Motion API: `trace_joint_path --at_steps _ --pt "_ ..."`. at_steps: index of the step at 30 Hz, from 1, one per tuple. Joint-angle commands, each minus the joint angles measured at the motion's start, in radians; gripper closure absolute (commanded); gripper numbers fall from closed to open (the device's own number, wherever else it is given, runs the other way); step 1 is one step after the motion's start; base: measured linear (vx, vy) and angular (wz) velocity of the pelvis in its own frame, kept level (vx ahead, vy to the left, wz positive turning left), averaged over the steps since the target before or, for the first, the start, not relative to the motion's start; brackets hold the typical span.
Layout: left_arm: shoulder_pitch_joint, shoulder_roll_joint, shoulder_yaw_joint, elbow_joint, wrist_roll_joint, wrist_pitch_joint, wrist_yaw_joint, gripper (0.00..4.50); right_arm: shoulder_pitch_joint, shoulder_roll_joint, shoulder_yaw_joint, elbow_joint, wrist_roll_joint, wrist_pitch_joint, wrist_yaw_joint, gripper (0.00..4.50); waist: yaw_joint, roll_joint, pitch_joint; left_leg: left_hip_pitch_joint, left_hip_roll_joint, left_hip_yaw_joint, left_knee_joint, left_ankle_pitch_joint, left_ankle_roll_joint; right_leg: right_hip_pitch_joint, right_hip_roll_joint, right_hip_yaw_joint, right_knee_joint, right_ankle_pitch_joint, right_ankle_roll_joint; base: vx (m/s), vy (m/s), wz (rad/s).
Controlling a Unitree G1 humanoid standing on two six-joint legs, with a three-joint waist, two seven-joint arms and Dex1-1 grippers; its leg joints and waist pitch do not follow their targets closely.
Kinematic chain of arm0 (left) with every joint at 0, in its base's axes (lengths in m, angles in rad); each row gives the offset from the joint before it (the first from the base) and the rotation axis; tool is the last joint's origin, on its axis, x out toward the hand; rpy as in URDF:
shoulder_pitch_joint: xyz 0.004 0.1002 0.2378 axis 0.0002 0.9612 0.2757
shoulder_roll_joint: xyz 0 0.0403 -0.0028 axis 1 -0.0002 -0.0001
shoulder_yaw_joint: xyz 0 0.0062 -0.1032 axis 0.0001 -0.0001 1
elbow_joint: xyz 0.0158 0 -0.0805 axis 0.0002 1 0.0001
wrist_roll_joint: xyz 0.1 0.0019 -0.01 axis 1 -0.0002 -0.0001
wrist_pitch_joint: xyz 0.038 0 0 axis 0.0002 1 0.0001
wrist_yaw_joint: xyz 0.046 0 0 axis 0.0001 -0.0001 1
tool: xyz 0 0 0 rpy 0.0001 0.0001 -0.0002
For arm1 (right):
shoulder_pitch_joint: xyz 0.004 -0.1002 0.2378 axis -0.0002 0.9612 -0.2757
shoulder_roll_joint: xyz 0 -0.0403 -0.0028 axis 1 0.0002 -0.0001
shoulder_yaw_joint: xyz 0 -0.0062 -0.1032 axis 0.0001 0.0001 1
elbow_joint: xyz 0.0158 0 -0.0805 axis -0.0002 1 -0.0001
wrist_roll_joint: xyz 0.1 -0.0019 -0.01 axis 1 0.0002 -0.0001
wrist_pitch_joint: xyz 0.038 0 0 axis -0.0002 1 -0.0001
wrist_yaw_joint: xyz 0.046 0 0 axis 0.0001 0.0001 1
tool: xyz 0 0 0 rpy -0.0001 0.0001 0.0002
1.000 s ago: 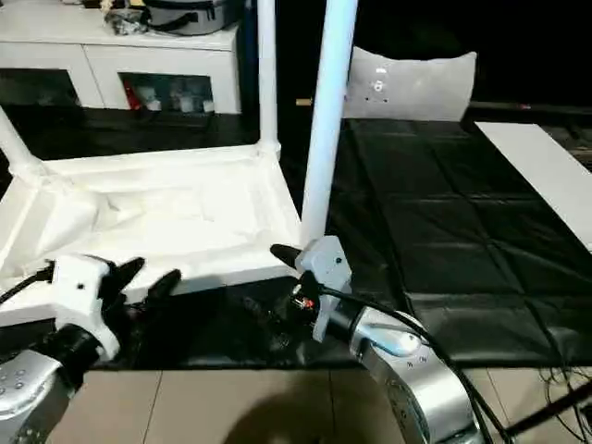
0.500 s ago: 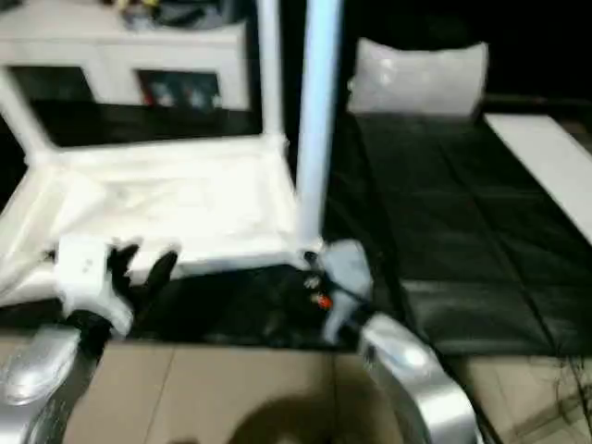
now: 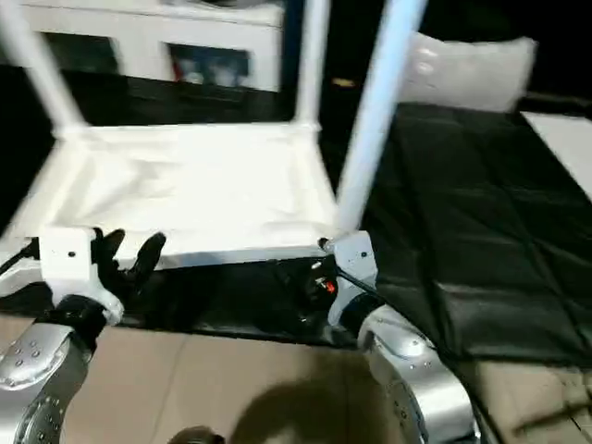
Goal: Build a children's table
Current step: Rotate leg to tighten, then rotate table base
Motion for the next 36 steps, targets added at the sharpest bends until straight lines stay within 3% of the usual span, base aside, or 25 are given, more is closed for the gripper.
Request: trace_joint_path --at_steps 1,3,4,6,9,13,15,16,19,21,22,23,24,25,26,31,34,36 --pt "0.021 0.004 0.029 -0.043 -0.020 0.012 -0.003 1.50 0.011 0.001 0.007 -0.041 -0.011 0.009 -0.014 0.00 -0.008 0.010 -0.025 0.015 0.026 -0.008 -0.125 -0.237 -0.091 0.022 -0.025 -0.003 -0.057 0.074 -0.087 0.000 0.000 0.00" --pt "0.056 0.010 0.048 -0.071 -0.038 0.017 -0.017 1.50 0.043 0.010 0.002 -0.053 -0.010 0.009 -0.027 0.00 -0.012 0.008 -0.013 0.011 0.025 -0.002 -0.125 -0.215 -0.067 0.016 -0.029 0.005 -0.066 0.056 -0.090 0.000 0.000 0.00" --pt "0.067 0.005 0.069 -0.081 -0.052 0.019 -0.015 1.50 0.046 0.009 0.008 -0.056 -0.016 0.006 -0.028 0.00 -0.011 0.012 -0.006 0.010 0.025 0.000 -0.129 -0.218 -0.058 0.013 -0.029 0.008 -0.071 0.021 -0.090 0.002 -0.055 0.03" --pt "0.072 0.005 0.081 -0.084 -0.054 0.034 -0.008 1.50 0.045 0.008 0.013 -0.057 -0.019 0.002 -0.028 0.00 -0.012 0.006 -0.006 0.010 0.024 0.007 -0.129 -0.183 -0.038 0.013 -0.026 0.010 -0.075 -0.002 -0.092 0.000 0.000 0.00" --pt "0.076 0.018 0.084 -0.081 -0.050 0.056 -0.012 1.50 0.026 0.008 0.020 -0.051 -0.004 -0.005 -0.007 0.00 -0.013 0.011 0.000 0.010 0.029 0.010 -0.135 -0.186 -0.033 0.009 -0.025 0.009 -0.077 -0.030 -0.101 0.000 0.000 0.00" --pt "0.078 0.055 0.068 -0.055 -0.078 0.075 -0.047 1.50 -0.083 0.011 0.033 0.025 0.021 -0.014 0.062 0.00 -0.018 0.017 -0.003 0.009 0.034 0.009 -0.135 -0.165 -0.042 0.008 -0.023 0.007 -0.070 -0.026 -0.129 0.000 0.000 0.00" --pt "0.085 0.085 0.047 -0.040 -0.081 0.089 -0.077 1.50 -0.147 0.011 0.035 0.083 0.012 -0.020 0.078 0.00 -0.021 0.016 -0.009 0.013 0.032 0.013 -0.131 -0.137 -0.045 0.008 -0.018 0.006 -0.063 0.022 -0.149 0.000 0.000 0.00" --pt "0.092 0.105 0.033 -0.029 -0.073 0.101 -0.090 1.50 -0.192 0.013 0.032 0.129 0.003 -0.023 0.080 0.00 -0.020 0.009 -0.019 0.017 0.034 0.018 -0.125 -0.112 -0.041 0.012 -0.019 0.007 -0.060 0.056 -0.159 0.000 0.000 0.00" --pt "0.098 0.128 0.018 -0.013 -0.065 0.113 -0.112 1.50 -0.289 0.022 0.019 0.237 -0.012 -0.045 0.078 0.00 -0.019 0.015 -0.027 0.018 0.031 0.023 -0.119 -0.043 -0.037 0.014 -0.018 0.004 -0.048 0.140 -0.192 0.000 0.000 0.00" --pt "0.097 0.134 0.015 -0.011 -0.072 0.118 -0.119 1.50 -0.328 0.025 0.011 0.284 -0.018 -0.060 0.078 0.00 -0.016 0.011 -0.029 0.019 0.034 0.028 -0.116 -0.027 -0.035 0.017 -0.019 0.005 -0.046 0.165 -0.204 0.000 0.000 0.00" --pt "0.100 0.146 0.006 -0.012 -0.078 0.130 -0.128 1.50 -0.362 0.030 -0.001 0.331 -0.019 -0.069 0.071 0.00 -0.012 0.014 -0.032 0.021 0.035 0.030 -0.114 -0.021 -0.031 0.018 -0.020 0.005 -0.045 0.177 -0.209 0.000 0.000 0.00" --pt "0.107 0.161 -0.006 -0.015 -0.082 0.137 -0.141 1.50 -0.406 0.033 -0.015 0.394 -0.026 -0.083 0.057 0.00 -0.012 0.010 -0.034 0.020 0.033 0.031 -0.114 -0.013 -0.026 0.021 -0.019 0.004 -0.043 0.183 -0.215 0.000 0.000 0.00" --pt "0.109 0.164 -0.009 -0.016 -0.084 0.139 -0.144 1.50 -0.418 0.033 -0.019 0.410 -0.027 -0.087 0.054 0.00 -0.012 0.010 -0.034 0.020 0.033 0.031 -0.114 -0.013 -0.026 0.021 -0.019 0.004 -0.043 0.183 -0.215 0.000 0.000 0.00" --pt "0.126 0.188 -0.030 -0.025 -0.100 0.151 -0.169 1.50 -0.512 0.034 -0.054 0.542 -0.037 -0.124 0.023 0.00 -0.014 0.012 -0.035 0.020 0.032 0.032 -0.113 -0.038 -0.022 0.016 -0.022 0.003 -0.040 0.146 -0.236 0.000 0.000 0.00" --pt "0.129 0.190 -0.031 -0.027 -0.101 0.151 -0.171 1.50 -0.521 0.034 -0.058 0.555 -0.039 -0.128 0.019 0.00 -0.014 0.011 -0.033 0.021 0.033 0.034 -0.116 -0.066 -0.024 0.016 -0.022 0.004 -0.045 0.092 -0.242 0.000 0.000 0.00" --pt "0.147 0.193 -0.055 -0.052 -0.123 0.158 -0.196 1.50 -0.636 -0.013 -0.110 0.742 -0.057 -0.210 -0.002 0.00 0.002 0.008 -0.033 0.028 0.042 0.043 -0.120 -0.152 -0.027 0.007 -0.023 0.005 -0.053 -0.012 -0.233 0.000 0.000 0.00" --pt "0.151 0.195 -0.083 -0.061 -0.130 0.155 -0.207 1.50 -0.715 -0.071 -0.156 0.905 -0.060 -0.292 -0.011 0.00 0.010 0.001 -0.034 0.028 0.043 0.048 -0.119 -0.168 -0.023 0.003 -0.023 0.006 -0.054 -0.040 -0.225 0.000 0.000 0.00" --pt "0.151 0.195 -0.091 -0.062 -0.130 0.154 -0.206 1.50 -0.742 -0.092 -0.174 0.966 -0.062 -0.320 -0.034 0.00 0.012 0.002 -0.034 0.030 0.043 0.050 -0.118 -0.182 -0.022 -0.001 -0.023 0.004 -0.054 -0.056 -0.230 0.000 0.000 0.00"
